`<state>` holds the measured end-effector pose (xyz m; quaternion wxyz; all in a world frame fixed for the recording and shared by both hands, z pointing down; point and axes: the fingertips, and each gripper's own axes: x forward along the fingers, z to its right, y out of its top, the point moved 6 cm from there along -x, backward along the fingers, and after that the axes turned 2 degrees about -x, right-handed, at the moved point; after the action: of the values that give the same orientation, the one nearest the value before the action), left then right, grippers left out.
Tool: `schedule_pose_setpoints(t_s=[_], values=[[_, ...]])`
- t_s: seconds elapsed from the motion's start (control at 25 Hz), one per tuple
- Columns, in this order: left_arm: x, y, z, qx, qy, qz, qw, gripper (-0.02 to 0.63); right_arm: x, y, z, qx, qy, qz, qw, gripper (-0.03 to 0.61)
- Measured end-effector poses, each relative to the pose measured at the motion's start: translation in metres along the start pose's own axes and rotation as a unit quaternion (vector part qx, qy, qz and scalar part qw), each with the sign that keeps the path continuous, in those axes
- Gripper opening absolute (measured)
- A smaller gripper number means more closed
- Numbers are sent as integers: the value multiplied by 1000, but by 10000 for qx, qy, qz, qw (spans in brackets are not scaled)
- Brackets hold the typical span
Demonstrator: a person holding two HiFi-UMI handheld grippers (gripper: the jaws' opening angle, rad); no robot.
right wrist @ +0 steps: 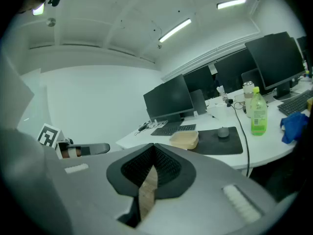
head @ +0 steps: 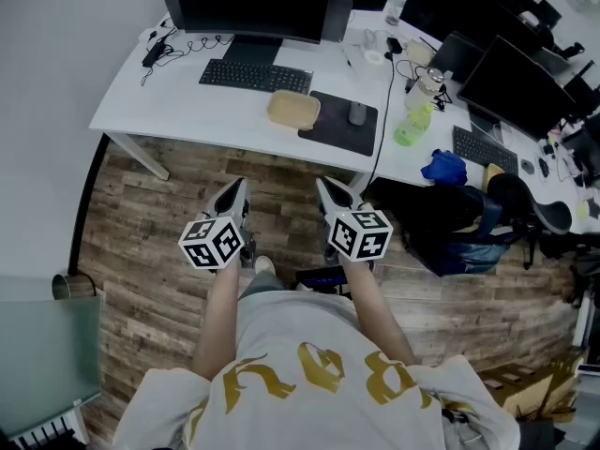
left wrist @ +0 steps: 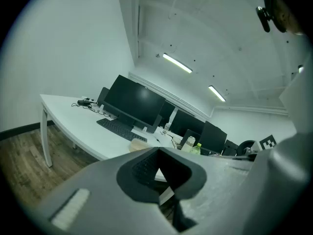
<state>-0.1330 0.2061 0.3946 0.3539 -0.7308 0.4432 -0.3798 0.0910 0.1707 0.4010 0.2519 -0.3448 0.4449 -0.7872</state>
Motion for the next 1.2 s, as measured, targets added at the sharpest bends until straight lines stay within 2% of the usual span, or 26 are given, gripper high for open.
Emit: schedule_pose_setpoints(t_s=[0.36,0.56,0.68,0.8,1.2], values=[[-3,-6,9,-72,93,8,9999,0,-12,2,8,133,32,107,9998,29],[-5,-12,14,-165,18,20,9999,2,-21,2,21,377,-117,254,9989,31],[-2,-14,14,-244,-67,27,9997,60,-21,2,29,464,-190,293,9983,54],[5,-17,13,-315,-63,17,9995,85,-21,1,38,593,-187,275,9977,84],[79,-7,-16,-392,8,-255,9989,100,32,12,82,905,-337,111,9953,112]])
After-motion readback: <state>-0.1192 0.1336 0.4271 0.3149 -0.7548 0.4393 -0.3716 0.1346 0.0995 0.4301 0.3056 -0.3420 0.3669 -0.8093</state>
